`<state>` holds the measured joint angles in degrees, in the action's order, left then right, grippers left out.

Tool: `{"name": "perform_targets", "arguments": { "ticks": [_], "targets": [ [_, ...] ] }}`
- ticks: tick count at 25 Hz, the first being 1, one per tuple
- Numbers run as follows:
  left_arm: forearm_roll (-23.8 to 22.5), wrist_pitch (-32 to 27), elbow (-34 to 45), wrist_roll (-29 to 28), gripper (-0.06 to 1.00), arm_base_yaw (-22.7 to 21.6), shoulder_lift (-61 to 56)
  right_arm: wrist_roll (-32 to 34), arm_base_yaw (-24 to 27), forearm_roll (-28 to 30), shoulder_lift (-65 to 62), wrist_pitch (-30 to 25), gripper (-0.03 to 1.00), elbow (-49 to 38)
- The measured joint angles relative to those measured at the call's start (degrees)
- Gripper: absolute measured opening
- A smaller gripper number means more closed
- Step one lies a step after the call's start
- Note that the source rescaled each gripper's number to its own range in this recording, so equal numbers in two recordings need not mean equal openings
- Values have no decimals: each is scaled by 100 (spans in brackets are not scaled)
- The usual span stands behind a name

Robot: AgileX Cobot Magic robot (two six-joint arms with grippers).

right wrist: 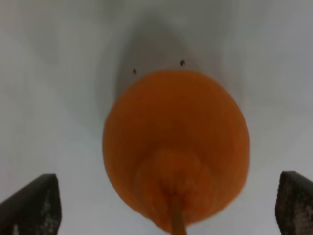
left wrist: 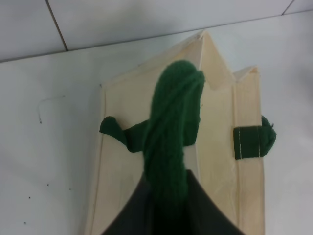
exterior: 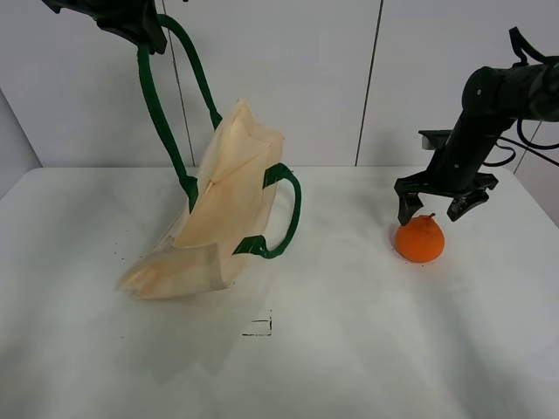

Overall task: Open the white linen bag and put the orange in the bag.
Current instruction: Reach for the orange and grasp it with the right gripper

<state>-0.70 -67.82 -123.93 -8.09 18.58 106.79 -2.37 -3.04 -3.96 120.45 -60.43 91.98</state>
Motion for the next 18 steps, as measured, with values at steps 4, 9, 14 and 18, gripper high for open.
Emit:
{"name": "perform_targets", "arguments": {
  "ticks": [4, 9, 14, 18],
  "targets": [
    [0, 0, 0, 13, 0, 0, 0, 150, 0, 52, 153, 147, 100, 18],
    [0, 0, 0, 13, 0, 0, 0, -16, 0, -120, 419, 304, 100, 18],
    [0, 0, 0, 15, 0, 0, 0, -56, 0, -153, 617, 433, 100, -8],
    [0, 0, 0, 20, 0, 0, 0, -56, 0, -107, 681, 507, 94, -8]
  ]
}}
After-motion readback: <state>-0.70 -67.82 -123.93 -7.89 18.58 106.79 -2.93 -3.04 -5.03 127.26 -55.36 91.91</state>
